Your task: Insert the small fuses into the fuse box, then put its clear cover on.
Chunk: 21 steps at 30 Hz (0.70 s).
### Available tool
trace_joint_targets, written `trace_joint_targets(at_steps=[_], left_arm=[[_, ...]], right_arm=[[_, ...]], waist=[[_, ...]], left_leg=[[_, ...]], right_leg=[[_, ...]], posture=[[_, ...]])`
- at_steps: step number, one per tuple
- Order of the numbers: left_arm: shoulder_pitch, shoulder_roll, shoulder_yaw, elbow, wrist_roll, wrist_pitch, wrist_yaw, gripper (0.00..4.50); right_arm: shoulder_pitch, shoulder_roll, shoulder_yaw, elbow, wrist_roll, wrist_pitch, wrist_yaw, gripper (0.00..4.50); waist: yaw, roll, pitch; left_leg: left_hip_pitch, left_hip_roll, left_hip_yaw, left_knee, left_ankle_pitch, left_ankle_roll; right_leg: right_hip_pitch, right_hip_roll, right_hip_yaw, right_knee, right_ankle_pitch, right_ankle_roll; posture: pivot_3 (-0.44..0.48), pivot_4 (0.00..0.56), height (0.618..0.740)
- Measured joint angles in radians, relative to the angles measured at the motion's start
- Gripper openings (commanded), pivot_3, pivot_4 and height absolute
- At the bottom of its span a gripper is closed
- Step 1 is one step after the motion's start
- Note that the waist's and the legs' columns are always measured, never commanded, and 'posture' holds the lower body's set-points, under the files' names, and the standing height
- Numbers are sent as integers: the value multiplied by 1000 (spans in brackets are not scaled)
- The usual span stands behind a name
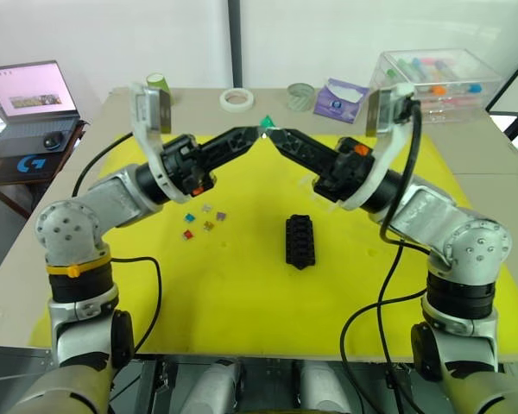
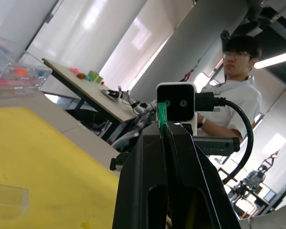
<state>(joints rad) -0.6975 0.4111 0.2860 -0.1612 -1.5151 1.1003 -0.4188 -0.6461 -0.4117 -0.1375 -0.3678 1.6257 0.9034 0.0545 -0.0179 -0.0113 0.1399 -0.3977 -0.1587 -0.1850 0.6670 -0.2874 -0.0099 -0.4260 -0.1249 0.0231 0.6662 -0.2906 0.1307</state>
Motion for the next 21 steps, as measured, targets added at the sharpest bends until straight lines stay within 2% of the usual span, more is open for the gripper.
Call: trace_joint_targets(at_steps=[9, 15, 18, 21], left_arm=[[10, 24, -7, -1, -2, 0, -12, 0], [90, 161, -36, -26, -28, 73, -35, 2033], [168, 246, -33, -117, -6, 70, -113, 3169], [240, 308, -39, -227, 57, 50, -210, 4069]], right_arm=[[0, -1, 5, 0, 8, -1, -8, 19], [5, -87, 1, 2, 20, 12, -4, 0], [11, -180, -14, 12, 35, 45, 32, 0], [11, -262, -11, 15, 19, 85, 96, 0]], waist=[[-1, 0, 0], [-1, 1, 0], [0, 1, 1], [2, 1, 1]], left_leg=[[0, 0, 0, 0, 0, 0], [0, 0, 0, -1, 0, 0], [0, 0, 0, -1, 0, 0], [0, 1, 1, -2, 0, 0]], right_leg=[[0, 0, 0, 0, 0, 0], [0, 0, 1, 0, 0, 0], [0, 0, 1, -1, 0, 0], [0, 0, 1, -3, 0, 0]], posture=[[0, 150, 740], [0, 150, 740], [0, 150, 740], [0, 150, 740]])
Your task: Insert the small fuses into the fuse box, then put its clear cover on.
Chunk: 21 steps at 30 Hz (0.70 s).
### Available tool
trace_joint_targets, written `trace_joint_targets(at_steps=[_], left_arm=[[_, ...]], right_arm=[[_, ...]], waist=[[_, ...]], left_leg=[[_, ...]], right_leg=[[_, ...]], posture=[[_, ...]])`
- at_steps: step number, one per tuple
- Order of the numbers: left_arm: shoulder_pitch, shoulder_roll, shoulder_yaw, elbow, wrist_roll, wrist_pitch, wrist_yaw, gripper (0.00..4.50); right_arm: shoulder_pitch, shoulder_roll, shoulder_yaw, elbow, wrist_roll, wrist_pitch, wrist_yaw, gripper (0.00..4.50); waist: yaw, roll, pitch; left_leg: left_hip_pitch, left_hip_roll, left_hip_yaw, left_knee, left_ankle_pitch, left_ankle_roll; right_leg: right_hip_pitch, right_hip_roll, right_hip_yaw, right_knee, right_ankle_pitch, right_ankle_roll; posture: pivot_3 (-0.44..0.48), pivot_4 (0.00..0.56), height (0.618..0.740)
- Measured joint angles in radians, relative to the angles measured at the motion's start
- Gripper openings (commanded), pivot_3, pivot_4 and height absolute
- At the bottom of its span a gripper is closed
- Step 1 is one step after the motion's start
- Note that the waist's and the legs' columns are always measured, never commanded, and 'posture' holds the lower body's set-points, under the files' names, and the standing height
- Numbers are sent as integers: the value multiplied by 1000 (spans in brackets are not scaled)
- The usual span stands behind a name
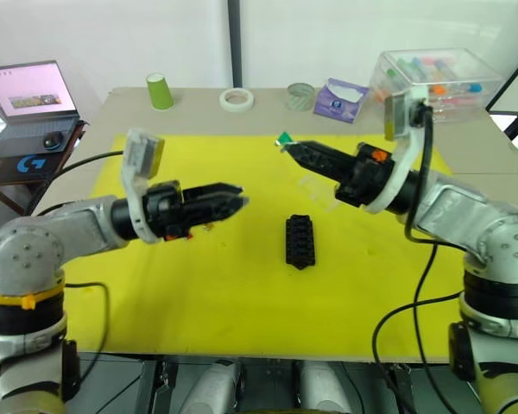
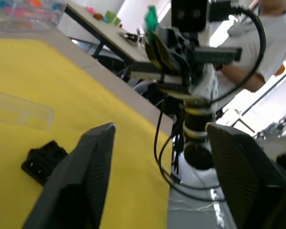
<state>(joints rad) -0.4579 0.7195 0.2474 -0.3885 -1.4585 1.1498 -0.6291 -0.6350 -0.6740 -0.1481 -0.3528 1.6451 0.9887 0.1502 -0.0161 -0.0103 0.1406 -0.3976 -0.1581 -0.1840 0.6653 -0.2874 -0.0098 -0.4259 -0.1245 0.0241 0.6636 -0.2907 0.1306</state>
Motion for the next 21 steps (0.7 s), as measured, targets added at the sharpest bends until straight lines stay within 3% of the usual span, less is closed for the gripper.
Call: trace_joint_targets(at_steps=[1, 4, 8, 13, 18, 21], left_arm=[[36, 26, -1, -41, 38, -18, -40, 4465], [218, 81, -28, -164, 262, -190, -190, 4487], [411, 54, -120, -226, 591, -531, -363, 4487], [439, -30, -240, -183, 841, -804, -413, 4487], [377, -139, -322, -61, 950, -938, -412, 4487], [361, -158, -351, -25, 988, -985, -415, 4487]], right_arm=[[1, -40, 5, -4, -29, 17, 35, 0], [20, -198, 66, -76, -216, 40, 209, 0], [56, -275, 159, -151, -455, -16, 429, 0], [152, -303, 254, -162, -727, -171, 597, 0], [197, -290, 318, -107, -936, -310, 691, 0], [227, -289, 323, -84, -999, -350, 727, 0]], waist=[[0, 1, 0], [3, 3, 1], [8, 3, 2], [34, 3, 2], [30, 3, 2], [28, 3, 2]], left_leg=[[0, 0, 1, 0, 0, 0], [1, 1, 4, -3, 0, 1], [1, 4, 9, -2, -1, 2], [2, 4, 10, -1, -3, 4], [1, 4, 10, -1, -3, 4], [2, 5, 10, -2, -3, 4]], right_leg=[[0, 0, 0, 0, 0, 0], [-1, 0, 1, -1, 0, 0], [1, 1, 1, -4, 0, 0], [4, 0, 2, -8, 1, 1], [4, 1, 1, -8, 2, 2], [3, 2, 2, -8, 2, 2]], posture=[[0, 150, 740], [0, 150, 740], [0, 150, 740], [0, 150, 740], [0, 150, 740], [0, 150, 740]])
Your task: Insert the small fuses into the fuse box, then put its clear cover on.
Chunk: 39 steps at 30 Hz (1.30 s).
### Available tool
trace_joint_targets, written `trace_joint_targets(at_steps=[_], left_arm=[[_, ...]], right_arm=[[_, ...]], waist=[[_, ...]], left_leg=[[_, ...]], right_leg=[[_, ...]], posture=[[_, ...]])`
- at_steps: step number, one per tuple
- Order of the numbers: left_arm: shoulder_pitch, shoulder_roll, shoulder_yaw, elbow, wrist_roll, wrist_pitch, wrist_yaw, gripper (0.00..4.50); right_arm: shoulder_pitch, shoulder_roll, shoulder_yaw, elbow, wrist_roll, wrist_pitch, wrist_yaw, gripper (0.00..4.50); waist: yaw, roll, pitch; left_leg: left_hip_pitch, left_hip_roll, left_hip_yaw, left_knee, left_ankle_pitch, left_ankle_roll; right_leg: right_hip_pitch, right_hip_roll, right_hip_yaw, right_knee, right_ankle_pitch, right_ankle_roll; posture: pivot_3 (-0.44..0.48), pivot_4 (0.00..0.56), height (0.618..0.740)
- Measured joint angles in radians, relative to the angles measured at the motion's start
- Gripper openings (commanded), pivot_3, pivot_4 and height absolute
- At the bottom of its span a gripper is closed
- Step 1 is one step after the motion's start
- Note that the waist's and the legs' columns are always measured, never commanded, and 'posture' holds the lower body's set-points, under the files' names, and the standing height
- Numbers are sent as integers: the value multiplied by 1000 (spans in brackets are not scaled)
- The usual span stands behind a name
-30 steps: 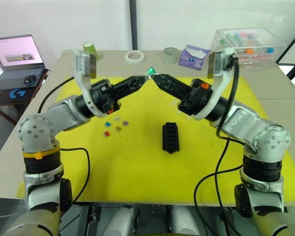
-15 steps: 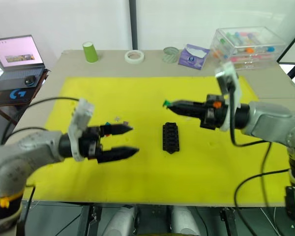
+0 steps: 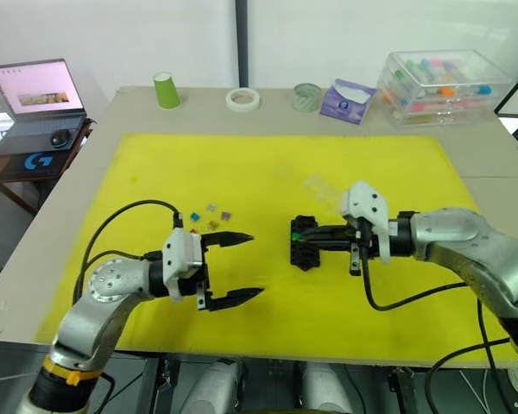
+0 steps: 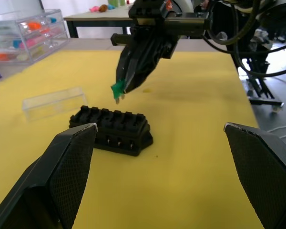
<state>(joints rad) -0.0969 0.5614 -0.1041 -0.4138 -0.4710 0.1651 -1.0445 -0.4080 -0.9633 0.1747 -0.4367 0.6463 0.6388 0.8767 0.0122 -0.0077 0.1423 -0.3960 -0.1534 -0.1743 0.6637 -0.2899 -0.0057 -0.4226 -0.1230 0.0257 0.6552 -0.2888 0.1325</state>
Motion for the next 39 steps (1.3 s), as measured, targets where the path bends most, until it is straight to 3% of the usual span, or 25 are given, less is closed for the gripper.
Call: trace_joint_targets(at_steps=[10, 39], left_arm=[[-72, -40, -62, 97, 54, -23, 4, 4487], [-105, -37, -78, 77, 55, 6, -8, 4487]], right_arm=[[40, 9, -6, 3, -77, -13, 52, 0], [88, 43, -5, 31, -244, -105, 121, 0]], waist=[[2, 0, 0], [1, 0, 0]], left_leg=[[0, 0, 0, 1, 0, 0], [1, 1, 0, 0, 0, 0]], right_leg=[[1, 1, 0, 0, 0, 0], [1, 2, 0, 0, 0, 0]], posture=[[0, 150, 740], [0, 150, 740]])
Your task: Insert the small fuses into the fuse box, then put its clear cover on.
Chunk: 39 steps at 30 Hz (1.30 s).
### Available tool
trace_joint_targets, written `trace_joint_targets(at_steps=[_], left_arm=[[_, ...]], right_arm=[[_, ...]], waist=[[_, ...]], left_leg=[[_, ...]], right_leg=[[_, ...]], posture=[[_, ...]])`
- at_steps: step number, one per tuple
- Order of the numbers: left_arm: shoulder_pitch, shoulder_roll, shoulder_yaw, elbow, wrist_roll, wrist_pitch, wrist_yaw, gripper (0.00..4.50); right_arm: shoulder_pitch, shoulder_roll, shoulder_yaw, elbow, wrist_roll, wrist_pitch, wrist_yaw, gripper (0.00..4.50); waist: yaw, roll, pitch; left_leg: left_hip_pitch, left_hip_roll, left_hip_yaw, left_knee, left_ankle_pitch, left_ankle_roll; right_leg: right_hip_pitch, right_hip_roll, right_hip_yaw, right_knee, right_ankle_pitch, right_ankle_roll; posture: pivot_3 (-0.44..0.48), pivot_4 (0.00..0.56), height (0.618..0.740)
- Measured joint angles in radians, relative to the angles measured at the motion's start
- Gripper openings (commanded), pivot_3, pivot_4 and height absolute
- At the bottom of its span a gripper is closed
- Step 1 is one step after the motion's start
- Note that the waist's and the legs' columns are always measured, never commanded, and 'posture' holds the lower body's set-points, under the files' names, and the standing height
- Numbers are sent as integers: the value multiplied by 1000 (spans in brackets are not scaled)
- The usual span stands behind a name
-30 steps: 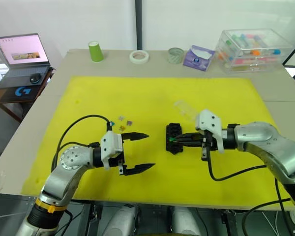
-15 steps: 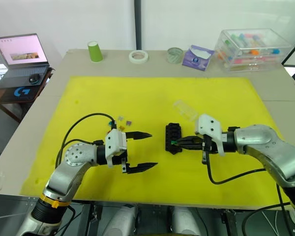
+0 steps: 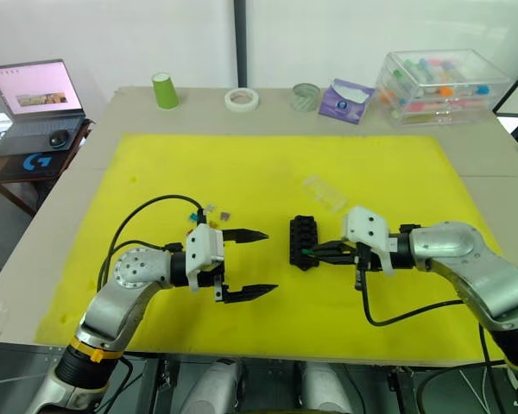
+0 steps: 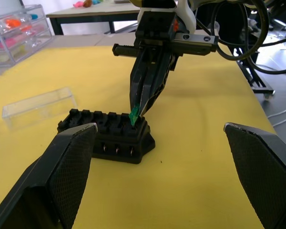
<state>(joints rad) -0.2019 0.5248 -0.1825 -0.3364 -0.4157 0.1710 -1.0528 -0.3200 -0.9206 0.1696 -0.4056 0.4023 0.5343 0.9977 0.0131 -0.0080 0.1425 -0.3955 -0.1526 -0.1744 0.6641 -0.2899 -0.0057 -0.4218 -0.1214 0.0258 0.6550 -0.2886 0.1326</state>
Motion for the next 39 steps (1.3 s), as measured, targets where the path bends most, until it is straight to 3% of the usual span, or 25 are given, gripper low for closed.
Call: trace_joint_targets(at_steps=[39], left_arm=[[14, -1, -7, 14, 21, -31, -13, 4487]], right_arm=[[-53, 37, 21, 87, -123, -72, 94, 0]], waist=[[0, 0, 0]], left_leg=[[1, 0, 0, 0, 0, 0]], right_leg=[[1, 0, 0, 0, 0, 0]], posture=[[0, 150, 740]])
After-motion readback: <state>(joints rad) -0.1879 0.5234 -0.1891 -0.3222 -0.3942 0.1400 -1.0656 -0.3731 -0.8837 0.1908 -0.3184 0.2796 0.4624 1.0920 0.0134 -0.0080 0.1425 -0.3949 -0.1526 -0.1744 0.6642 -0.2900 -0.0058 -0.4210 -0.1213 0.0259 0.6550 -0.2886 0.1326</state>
